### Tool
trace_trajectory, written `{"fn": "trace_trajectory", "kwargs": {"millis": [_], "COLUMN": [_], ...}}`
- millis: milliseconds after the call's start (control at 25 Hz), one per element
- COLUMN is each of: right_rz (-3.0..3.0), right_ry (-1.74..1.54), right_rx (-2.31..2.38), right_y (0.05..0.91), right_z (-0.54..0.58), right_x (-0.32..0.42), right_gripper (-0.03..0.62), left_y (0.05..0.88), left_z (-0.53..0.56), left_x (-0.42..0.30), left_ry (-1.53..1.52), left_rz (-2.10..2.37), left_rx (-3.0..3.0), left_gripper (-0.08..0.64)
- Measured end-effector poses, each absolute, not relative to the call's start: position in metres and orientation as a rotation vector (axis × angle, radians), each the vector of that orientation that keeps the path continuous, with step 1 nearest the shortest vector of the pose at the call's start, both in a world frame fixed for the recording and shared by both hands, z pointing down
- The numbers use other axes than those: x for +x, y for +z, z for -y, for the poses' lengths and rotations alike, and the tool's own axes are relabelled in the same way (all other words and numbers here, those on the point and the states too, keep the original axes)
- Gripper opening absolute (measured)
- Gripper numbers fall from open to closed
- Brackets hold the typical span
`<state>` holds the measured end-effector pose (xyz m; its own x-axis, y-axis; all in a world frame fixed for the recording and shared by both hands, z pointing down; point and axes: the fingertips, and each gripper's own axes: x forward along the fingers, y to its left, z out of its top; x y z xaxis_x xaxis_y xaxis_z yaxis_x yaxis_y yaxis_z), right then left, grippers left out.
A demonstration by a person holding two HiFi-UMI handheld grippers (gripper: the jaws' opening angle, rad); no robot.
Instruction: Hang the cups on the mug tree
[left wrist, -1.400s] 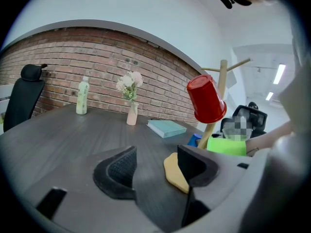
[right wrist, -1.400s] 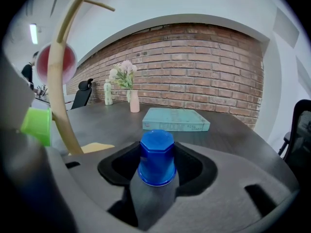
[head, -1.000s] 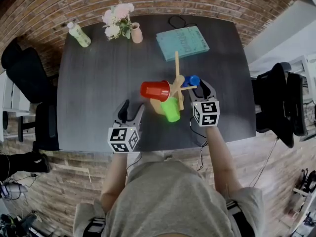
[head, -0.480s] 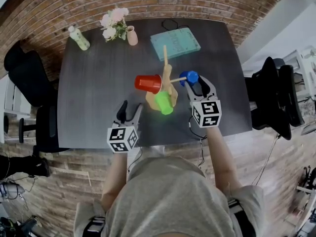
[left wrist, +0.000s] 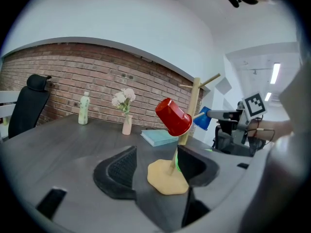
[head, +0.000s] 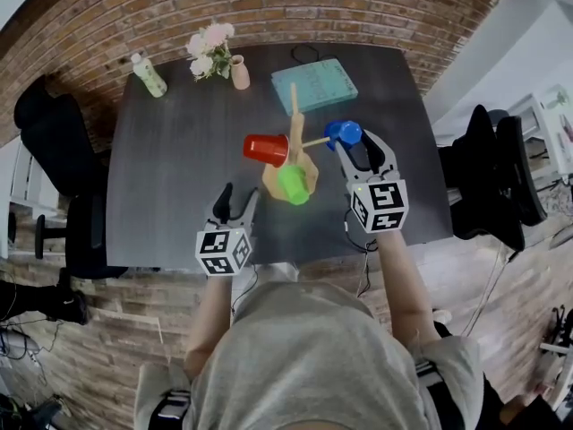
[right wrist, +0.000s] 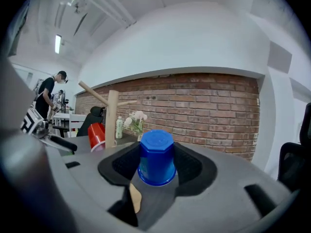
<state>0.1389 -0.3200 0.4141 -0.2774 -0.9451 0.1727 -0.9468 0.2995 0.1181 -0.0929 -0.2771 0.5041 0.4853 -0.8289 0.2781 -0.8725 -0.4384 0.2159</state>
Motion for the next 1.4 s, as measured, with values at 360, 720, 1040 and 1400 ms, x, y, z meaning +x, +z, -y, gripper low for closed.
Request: {"fn": "trace_trajectory", "kwargs": {"millis": [360, 720, 1040, 1400], "right_rz": [2.396, 2.422, 2.462, 2.503], "right_ry": [-0.133, -0.167, -0.118, -0.012], "right_rx": [1.752, 1.761, 1.713, 1.699], "right_y": [0.364, 0.346, 0.355, 0.366], "right_z": [0.308, 0.297, 0.291, 0.293], "right_x": [0.133, 0.130, 0.119, 0.111], "right_gripper": [0.213, 0.213, 0.213, 0.216], "left_y": [0.497, 0.493, 0.493, 0.494], "left_z": [0.271, 0.267, 0.262, 0.262], "left_x": [-0.088, -0.082, -0.079, -0.079], "left_ry": [0.171, 0.160, 0.158, 0.166], "left_rz": [1.433, 1.421, 1.421, 1.414], "left_rx": [2.424, 2.440, 2.439, 2.437], "left_gripper": [0.258, 0.258, 0.258, 0.258]}}
